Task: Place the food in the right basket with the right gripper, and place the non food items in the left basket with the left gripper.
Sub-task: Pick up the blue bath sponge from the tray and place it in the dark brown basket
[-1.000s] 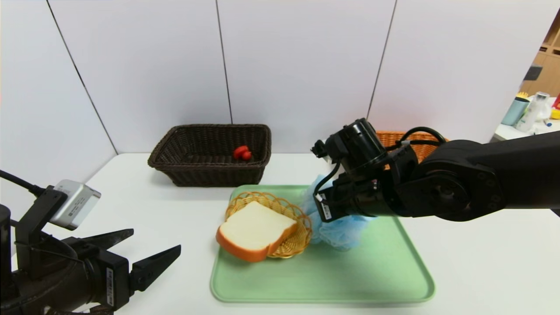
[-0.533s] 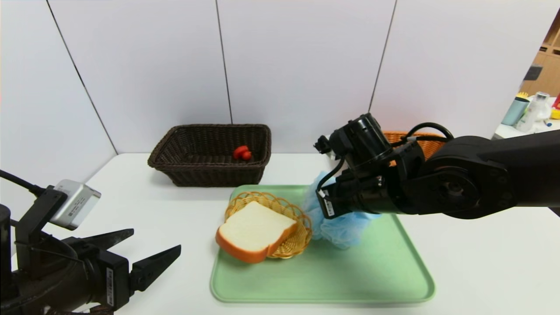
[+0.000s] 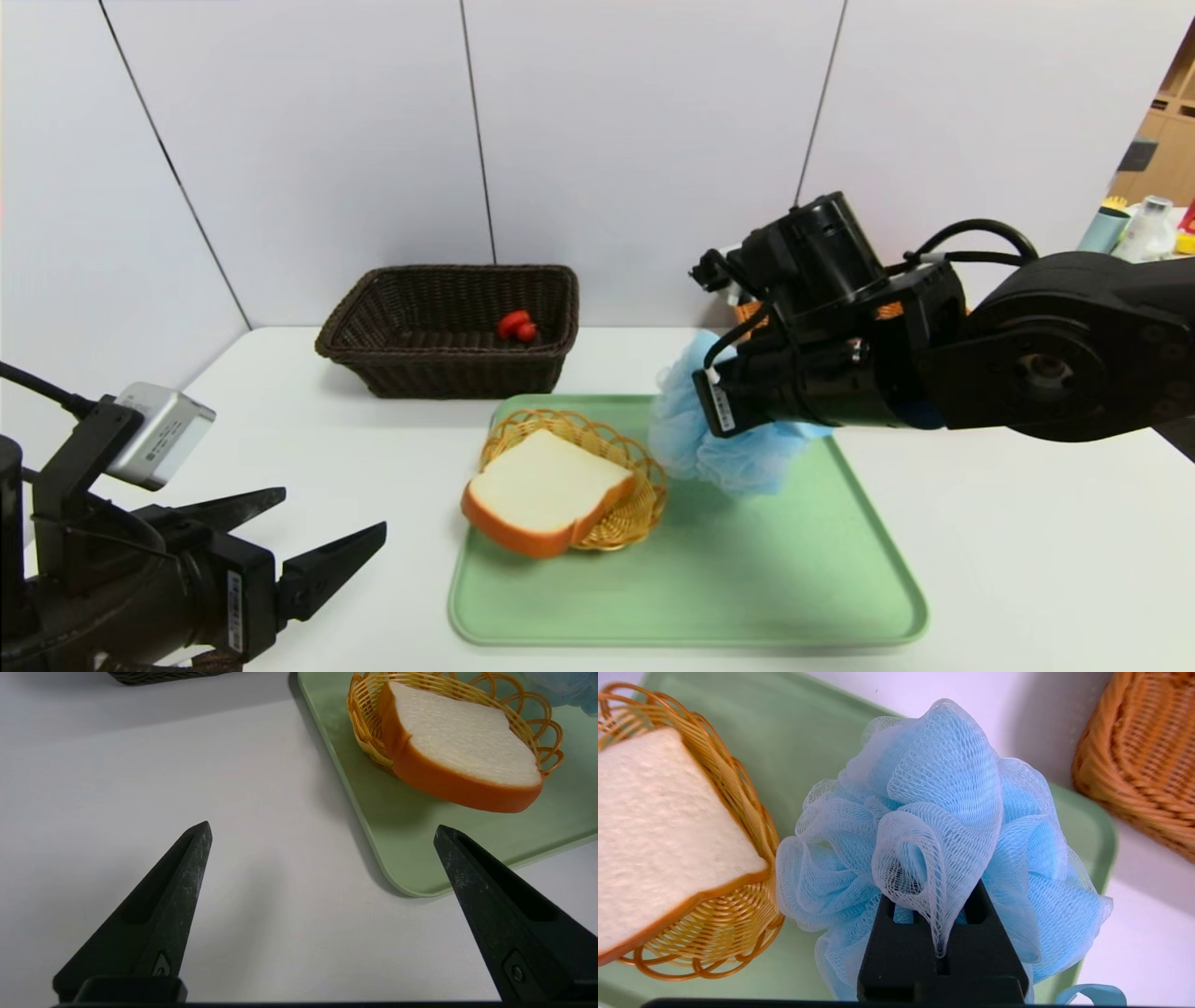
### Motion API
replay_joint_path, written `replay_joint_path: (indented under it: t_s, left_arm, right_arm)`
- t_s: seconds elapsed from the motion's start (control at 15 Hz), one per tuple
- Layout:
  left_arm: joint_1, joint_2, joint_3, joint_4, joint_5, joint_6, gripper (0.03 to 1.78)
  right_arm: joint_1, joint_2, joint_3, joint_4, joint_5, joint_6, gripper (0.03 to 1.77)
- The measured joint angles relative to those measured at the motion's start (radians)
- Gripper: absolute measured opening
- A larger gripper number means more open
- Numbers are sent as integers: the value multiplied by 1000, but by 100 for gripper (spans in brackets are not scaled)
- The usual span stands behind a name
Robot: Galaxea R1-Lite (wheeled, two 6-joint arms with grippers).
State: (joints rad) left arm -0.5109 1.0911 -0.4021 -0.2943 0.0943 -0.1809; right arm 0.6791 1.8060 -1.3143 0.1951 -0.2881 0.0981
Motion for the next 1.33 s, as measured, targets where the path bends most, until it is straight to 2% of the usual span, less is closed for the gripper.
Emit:
replay_joint_path:
  t_s: [0.27,0.4,0.73,1.07,1.33]
  left_arm:
    - [0,1,-6,0,-1,0,169]
    - [0,3,-7,0,-1,0,169]
    - [0,7,-9,0,-1,0,169]
    - [0,8,-11,-1,-1,0,169]
    - [0,7,-16,-1,-1,0,169]
  right_arm:
    - [-17,-39,-32,1,-1,-51,9]
    - [-18,-53,-64,-1,-19,-71,9]
    - [-6,-54,-200,-25,-24,-138,9]
    - [26,7,-316,-197,-20,-246,9]
    - [45,89,-457,-238,-13,-297,9]
